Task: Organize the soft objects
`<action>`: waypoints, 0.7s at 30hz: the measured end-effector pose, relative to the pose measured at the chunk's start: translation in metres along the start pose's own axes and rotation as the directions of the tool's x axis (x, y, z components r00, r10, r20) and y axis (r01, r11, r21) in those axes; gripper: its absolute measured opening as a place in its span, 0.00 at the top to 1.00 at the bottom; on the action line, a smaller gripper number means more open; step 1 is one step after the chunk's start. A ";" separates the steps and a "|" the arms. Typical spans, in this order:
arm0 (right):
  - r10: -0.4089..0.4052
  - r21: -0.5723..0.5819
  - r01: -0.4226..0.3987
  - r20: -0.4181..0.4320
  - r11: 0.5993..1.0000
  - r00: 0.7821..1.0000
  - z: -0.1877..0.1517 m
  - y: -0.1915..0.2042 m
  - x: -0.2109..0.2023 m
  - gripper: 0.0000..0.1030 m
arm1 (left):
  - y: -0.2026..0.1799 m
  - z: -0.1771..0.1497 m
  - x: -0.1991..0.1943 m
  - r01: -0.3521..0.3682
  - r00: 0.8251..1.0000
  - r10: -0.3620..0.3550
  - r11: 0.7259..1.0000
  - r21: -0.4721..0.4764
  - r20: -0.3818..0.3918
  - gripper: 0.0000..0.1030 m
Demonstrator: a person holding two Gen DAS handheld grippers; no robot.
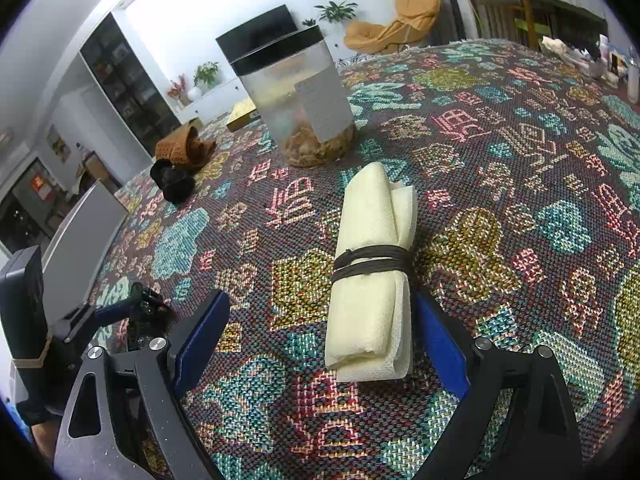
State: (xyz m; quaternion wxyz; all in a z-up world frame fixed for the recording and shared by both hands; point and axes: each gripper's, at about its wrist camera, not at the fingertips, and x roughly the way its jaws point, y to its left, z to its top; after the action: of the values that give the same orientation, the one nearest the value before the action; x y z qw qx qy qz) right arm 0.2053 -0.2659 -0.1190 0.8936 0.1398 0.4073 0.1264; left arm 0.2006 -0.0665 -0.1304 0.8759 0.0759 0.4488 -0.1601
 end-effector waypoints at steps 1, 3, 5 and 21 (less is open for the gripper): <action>-0.001 -0.002 0.001 -0.001 1.000 1.000 0.000 0.000 0.000 0.09 | 0.000 0.000 0.000 0.000 1.000 0.000 1.000 0.000 0.000 0.00; -0.003 -0.004 0.003 -0.002 1.000 1.000 0.000 0.001 0.001 0.09 | 0.000 0.000 0.000 0.000 1.000 0.000 1.000 0.000 0.000 0.00; -0.003 -0.003 0.003 -0.002 1.000 1.000 0.000 0.001 0.001 0.09 | 0.000 0.000 0.000 0.000 1.000 0.000 1.000 0.000 0.000 0.00; -0.004 -0.004 0.004 -0.001 1.000 1.000 0.000 0.002 0.001 0.09 | 0.000 0.000 0.000 0.000 1.000 0.000 1.000 0.000 0.000 0.00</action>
State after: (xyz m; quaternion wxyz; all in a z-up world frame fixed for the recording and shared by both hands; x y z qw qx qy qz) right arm 0.2062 -0.2640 -0.1191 0.8940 0.1368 0.4079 0.1255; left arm 0.2007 -0.0665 -0.1305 0.8759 0.0757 0.4488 -0.1601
